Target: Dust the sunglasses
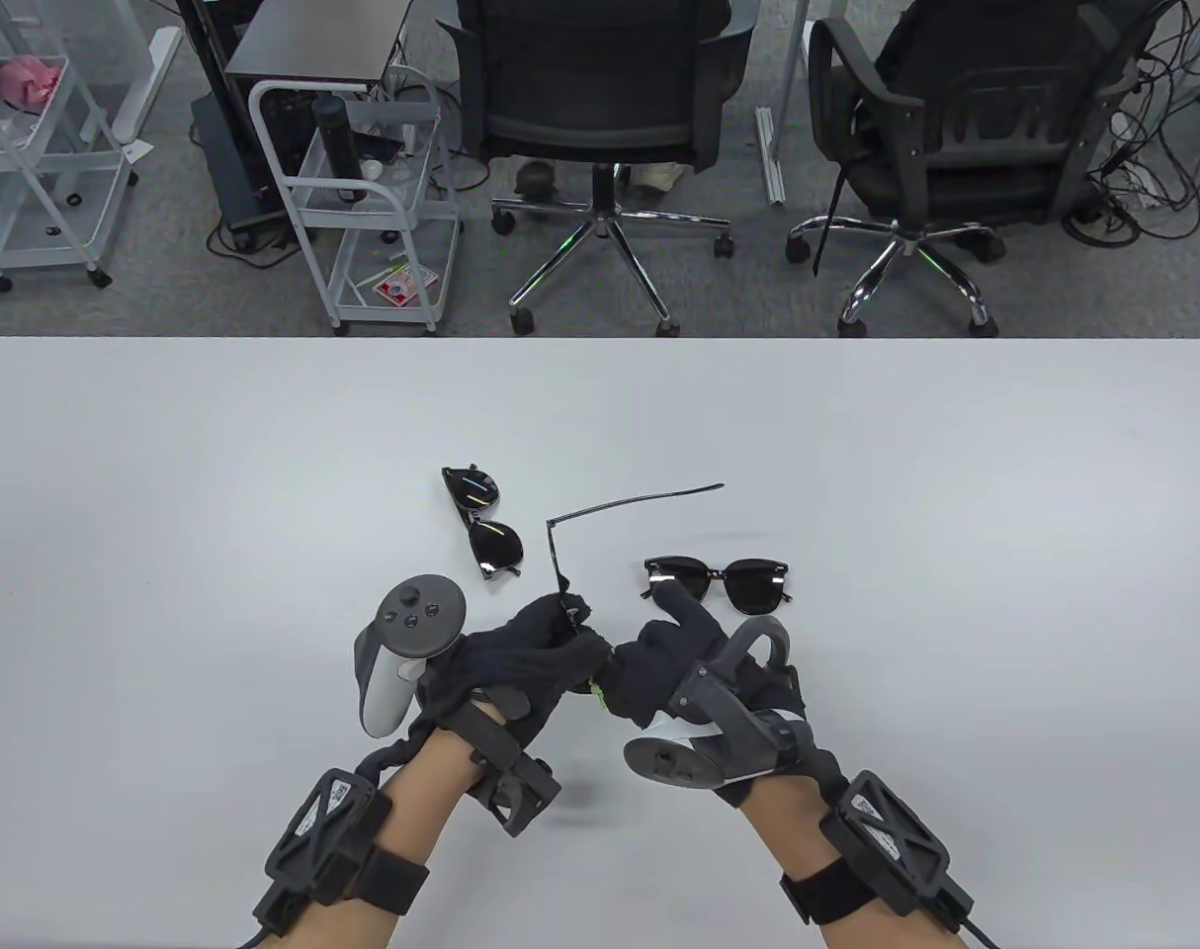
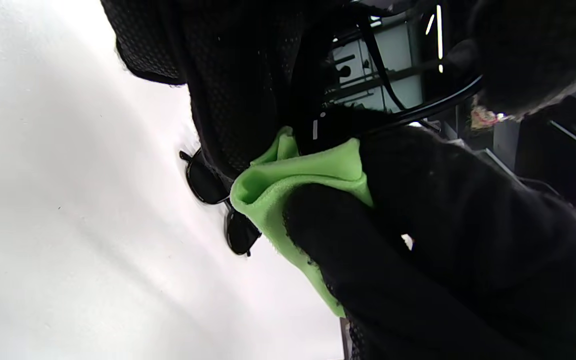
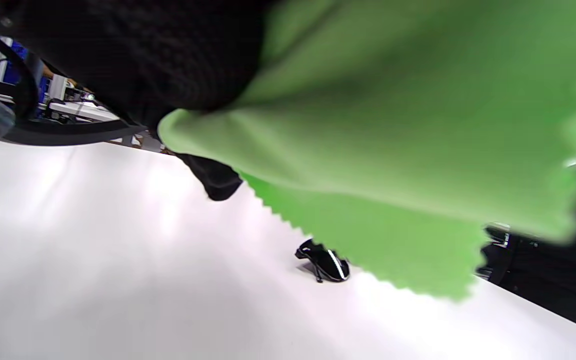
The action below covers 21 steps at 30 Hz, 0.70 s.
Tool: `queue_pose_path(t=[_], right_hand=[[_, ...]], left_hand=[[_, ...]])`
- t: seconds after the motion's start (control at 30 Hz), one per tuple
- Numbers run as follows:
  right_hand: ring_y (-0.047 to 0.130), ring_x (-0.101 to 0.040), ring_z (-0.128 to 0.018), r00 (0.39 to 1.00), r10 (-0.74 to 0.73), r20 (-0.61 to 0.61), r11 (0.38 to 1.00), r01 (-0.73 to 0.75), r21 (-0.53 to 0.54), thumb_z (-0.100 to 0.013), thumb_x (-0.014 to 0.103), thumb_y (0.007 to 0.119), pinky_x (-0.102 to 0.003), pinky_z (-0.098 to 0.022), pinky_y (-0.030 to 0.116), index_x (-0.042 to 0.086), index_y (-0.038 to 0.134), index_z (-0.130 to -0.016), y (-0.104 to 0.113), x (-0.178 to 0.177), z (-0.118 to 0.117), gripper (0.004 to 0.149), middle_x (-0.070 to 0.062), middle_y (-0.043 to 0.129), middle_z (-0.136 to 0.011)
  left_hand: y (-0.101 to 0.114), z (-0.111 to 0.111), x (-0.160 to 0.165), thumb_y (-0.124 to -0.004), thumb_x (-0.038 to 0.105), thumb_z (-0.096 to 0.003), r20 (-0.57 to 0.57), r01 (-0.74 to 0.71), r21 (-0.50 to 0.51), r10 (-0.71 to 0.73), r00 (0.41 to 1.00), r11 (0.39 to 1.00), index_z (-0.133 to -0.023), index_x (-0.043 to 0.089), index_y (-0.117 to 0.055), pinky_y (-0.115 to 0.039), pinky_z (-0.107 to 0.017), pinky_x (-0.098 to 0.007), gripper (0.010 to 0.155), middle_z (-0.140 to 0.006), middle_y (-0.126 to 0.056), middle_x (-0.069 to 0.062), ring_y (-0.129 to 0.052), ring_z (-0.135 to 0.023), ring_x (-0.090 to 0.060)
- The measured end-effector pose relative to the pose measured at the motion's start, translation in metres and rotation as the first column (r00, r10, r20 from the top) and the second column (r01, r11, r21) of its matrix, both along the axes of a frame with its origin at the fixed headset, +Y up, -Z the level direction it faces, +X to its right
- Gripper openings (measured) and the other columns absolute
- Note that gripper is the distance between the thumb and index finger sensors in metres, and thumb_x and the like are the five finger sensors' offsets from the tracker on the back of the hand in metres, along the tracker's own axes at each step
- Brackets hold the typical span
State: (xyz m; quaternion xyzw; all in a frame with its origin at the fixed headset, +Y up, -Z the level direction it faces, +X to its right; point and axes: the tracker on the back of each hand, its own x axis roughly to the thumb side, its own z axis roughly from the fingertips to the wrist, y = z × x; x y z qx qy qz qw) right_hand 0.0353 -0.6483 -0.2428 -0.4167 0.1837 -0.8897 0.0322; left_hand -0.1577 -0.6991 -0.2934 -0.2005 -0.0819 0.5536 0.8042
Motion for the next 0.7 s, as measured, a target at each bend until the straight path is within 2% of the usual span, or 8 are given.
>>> queue_pose_path(t=[0.13,0.4,0.47,0.6,0.7], right_hand=[[0.109,-0.026,-0.053,0.995,0.064,0.077,0.998,-0.062,-0.030,-0.040,0.037,0.084,-0.064,-0.060,0.069,0.014,0.096,-0.074,-0.002,0.005,-0.008,0.043,-0.003,0.109,-0.061],[0.109,-0.027,-0.054,0.960,0.179,0.217,0.984,-0.173,-0.051,-0.040,0.036,0.085,-0.065,-0.060,0.067,0.015,0.096,-0.074,-0.013,0.038,-0.028,0.042,-0.003,0.109,-0.062],[0.108,-0.029,-0.056,0.959,0.184,0.214,0.983,-0.176,-0.057,-0.039,0.035,0.085,-0.066,-0.060,0.066,0.014,0.097,-0.074,-0.016,0.037,-0.028,0.042,-0.004,0.109,-0.063],[0.108,-0.027,-0.061,0.934,0.289,0.212,0.955,-0.297,0.007,-0.040,0.037,0.085,-0.065,-0.061,0.066,0.017,0.095,-0.075,-0.018,0.031,-0.023,0.042,-0.001,0.108,-0.066],[0.107,-0.029,-0.060,0.970,0.186,0.158,0.982,-0.185,-0.019,-0.039,0.036,0.086,-0.066,-0.060,0.065,0.015,0.096,-0.075,-0.016,0.024,-0.018,0.042,-0.003,0.109,-0.066]], left_hand=[[0.005,-0.003,-0.006,-0.083,0.075,-0.0297,-0.036,0.068,0.040,-0.066,0.997,0.997,-0.101,0.012,-0.060,-0.079,-0.066,-0.039,0.098,-0.088,-0.088,-0.001,-0.116,-0.061,-0.014],[0.004,-0.010,-0.031,-0.085,0.073,-0.0306,-0.082,0.083,0.020,-0.081,0.993,0.996,-0.101,0.010,-0.060,-0.080,-0.065,-0.039,0.098,-0.088,-0.088,-0.004,-0.117,-0.060,-0.014],[0.002,-0.010,-0.027,-0.085,0.071,-0.0312,-0.060,0.088,0.004,-0.087,0.994,0.996,-0.101,0.010,-0.059,-0.079,-0.066,-0.039,0.097,-0.089,-0.087,-0.005,-0.116,-0.061,-0.015],[-0.007,-0.010,-0.022,-0.085,0.069,-0.0324,-0.023,0.080,-0.035,-0.080,0.996,0.996,-0.102,0.010,-0.056,-0.077,-0.067,-0.037,0.096,-0.092,-0.083,-0.006,-0.115,-0.065,-0.015],[-0.010,-0.010,-0.018,-0.084,0.068,-0.0332,0.001,0.040,-0.059,-0.040,0.999,0.997,-0.103,0.010,-0.054,-0.077,-0.068,-0.037,0.096,-0.093,-0.081,-0.007,-0.114,-0.067,-0.015]])
